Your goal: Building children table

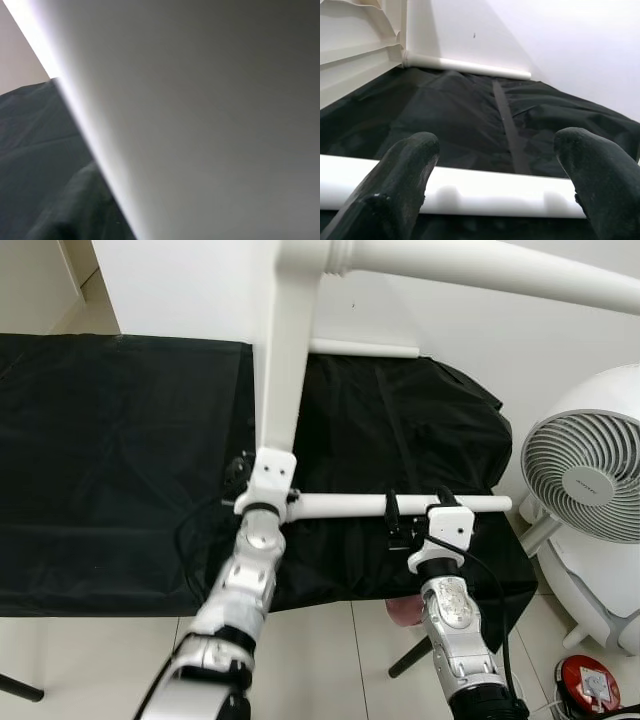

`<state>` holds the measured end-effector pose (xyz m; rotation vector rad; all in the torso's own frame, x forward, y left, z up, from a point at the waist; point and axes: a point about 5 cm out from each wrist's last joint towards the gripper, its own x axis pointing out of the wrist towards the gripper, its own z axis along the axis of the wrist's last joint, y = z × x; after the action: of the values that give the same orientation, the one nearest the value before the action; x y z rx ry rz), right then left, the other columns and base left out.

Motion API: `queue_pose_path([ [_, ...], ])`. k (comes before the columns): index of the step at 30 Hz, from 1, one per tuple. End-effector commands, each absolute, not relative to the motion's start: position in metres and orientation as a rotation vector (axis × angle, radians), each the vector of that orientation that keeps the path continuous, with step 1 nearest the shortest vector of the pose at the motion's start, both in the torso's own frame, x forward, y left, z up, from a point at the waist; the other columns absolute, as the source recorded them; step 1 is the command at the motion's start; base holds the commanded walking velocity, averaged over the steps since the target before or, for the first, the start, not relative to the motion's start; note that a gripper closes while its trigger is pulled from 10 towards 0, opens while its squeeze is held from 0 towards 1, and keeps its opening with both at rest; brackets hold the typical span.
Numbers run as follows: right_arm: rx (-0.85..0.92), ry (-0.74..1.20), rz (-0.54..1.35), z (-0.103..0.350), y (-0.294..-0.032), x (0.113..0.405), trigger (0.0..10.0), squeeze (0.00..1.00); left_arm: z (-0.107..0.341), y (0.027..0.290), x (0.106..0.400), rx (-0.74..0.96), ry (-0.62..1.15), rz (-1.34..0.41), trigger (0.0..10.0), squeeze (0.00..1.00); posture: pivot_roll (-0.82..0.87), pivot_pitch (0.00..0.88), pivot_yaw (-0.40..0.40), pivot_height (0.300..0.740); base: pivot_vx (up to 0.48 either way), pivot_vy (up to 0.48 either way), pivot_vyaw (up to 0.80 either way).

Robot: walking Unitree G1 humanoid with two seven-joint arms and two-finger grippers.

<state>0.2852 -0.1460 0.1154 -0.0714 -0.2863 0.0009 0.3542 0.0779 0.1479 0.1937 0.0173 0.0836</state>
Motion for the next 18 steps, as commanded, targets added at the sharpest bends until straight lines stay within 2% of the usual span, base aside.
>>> queue_pose_path([
  [1,-0.075,-0.282,-0.010,0.115,-0.148,0.284,10.0,0.00,0.187,0.049,0.355,0.065,-0.075,0.342,1.9,0.00,-0.02,0.044,-0.030,0.740,0.000,0.000,0.00],
  [2,-0.075,-0.282,-0.012,0.115,-0.148,0.284,10.0,0.00,0.188,0.051,0.357,0.061,-0.085,0.355,0.0,0.00,-0.02,0.043,-0.027,0.740,0.000,0.000,0.00],
  [12,-0.073,-0.283,-0.018,0.115,-0.148,0.284,10.0,0.00,0.192,0.063,0.358,0.078,-0.129,0.405,0.0,0.00,-0.01,0.040,-0.018,0.740,0.000,0.000,0.00],
  [18,-0.070,-0.282,-0.020,0.114,-0.147,0.283,10.0,0.00,0.192,0.082,0.350,0.102,-0.178,0.434,0.0,0.00,-0.01,0.041,-0.017,0.740,0.000,0.000,0.00],
])
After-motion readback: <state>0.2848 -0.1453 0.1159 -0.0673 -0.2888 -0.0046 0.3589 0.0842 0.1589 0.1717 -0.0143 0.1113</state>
